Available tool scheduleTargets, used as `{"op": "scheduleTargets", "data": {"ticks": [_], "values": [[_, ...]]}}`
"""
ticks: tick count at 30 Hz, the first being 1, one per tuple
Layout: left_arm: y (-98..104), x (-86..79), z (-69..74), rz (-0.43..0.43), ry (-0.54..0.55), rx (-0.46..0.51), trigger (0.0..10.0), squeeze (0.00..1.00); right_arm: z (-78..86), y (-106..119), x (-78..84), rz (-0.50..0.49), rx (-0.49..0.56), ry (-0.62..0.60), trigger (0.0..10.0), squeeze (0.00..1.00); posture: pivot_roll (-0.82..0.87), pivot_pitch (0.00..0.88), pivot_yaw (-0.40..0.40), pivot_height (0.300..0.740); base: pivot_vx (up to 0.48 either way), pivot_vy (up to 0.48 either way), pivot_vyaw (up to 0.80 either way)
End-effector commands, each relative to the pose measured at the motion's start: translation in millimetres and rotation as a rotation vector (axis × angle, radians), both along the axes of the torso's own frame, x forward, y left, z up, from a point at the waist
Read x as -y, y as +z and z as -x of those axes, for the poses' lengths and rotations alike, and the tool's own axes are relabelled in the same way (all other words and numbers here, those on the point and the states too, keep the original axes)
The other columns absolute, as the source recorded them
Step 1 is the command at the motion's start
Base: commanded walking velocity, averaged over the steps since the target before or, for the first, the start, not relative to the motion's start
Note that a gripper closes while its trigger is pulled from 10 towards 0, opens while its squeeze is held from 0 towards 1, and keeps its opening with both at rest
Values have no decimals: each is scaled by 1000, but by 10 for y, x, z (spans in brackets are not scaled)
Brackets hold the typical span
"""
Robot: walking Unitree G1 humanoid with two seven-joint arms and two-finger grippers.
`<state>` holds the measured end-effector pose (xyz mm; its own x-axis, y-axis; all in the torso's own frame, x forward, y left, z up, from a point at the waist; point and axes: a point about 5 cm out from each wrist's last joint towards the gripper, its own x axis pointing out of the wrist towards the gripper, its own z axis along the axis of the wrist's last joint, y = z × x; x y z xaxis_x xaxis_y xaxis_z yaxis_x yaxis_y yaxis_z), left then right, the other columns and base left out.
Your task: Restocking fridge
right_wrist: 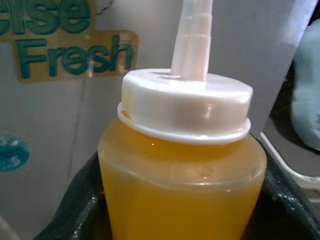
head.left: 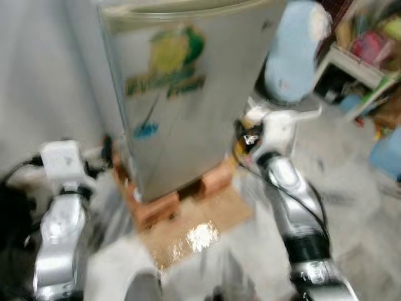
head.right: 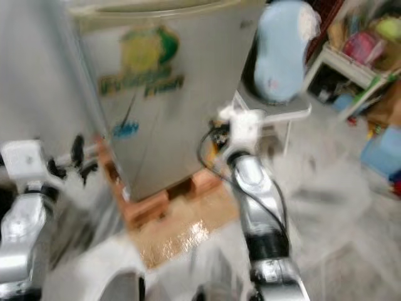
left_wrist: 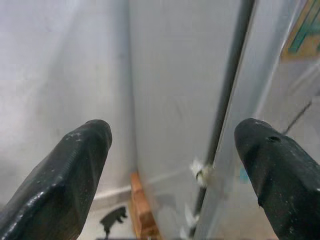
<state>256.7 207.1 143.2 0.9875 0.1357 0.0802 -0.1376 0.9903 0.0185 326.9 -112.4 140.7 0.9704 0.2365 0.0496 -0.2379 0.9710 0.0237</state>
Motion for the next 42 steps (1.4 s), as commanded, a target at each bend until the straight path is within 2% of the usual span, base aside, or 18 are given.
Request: {"op": "scheduleTargets", "data": {"ticks": [1,7,9,12,15,17,20,25,29,31,35,41,42], "values": [[-14,53,-22,-4,-13,-17,10000,0,9,-47,154,0,-2,-64,10000,0,138,103,-25,740,0,0,0],[-39,68,-55,-52,-41,-47,10000,0,-29,-48,207,-21,9,-116,10000,0,143,82,21,740,0,0,0],[-66,71,-86,-62,-82,-77,10000,0,-45,-30,259,-23,25,-158,10000,0,141,79,51,740,0,0,0],[-29,63,-138,-120,-108,-69,10000,0,-53,-16,300,-24,40,-185,10000,0,144,77,72,740,0,0,0],[-2,52,-192,-159,-112,-70,10000,0,-70,-15,317,-14,48,-198,10000,0,144,76,72,740,0,0,0],[29,94,-227,-239,-141,-65,10000,0,-84,-20,380,6,55,-230,10000,0,153,65,56,740,0,0,0],[47,134,-189,-286,-166,-46,10000,0,-74,-33,460,14,53,-254,10000,0,156,67,35,740,0,0,0],[-25,113,-143,-238,-129,-64,10000,0,-59,-87,489,26,37,-251,10000,0,157,74,12,740,0,0,0],[-89,56,-89,-127,-83,-86,10000,0,-40,-103,458,43,34,-225,10000,0,148,83,-20,740,0,0,0],[-118,16,-75,-98,-64,-92,10000,0,-20,-119,437,55,28,-208,10000,0,142,85,-38,740,0,124,0],[-151,-12,-72,-86,-54,-101,10000,0,3,-147,410,67,20,-186,10000,0,138,84,-46,740,0,246,0],[-163,80,-151,-53,-140,-110,10000,0,7,-140,388,84,23,-167,10000,0,121,89,-57,740,0,0,0],[-173,131,-176,-45,-184,-120,10000,0,6,-132,389,90,26,-164,10000,0,116,90,-58,740,0,0,0]]}}
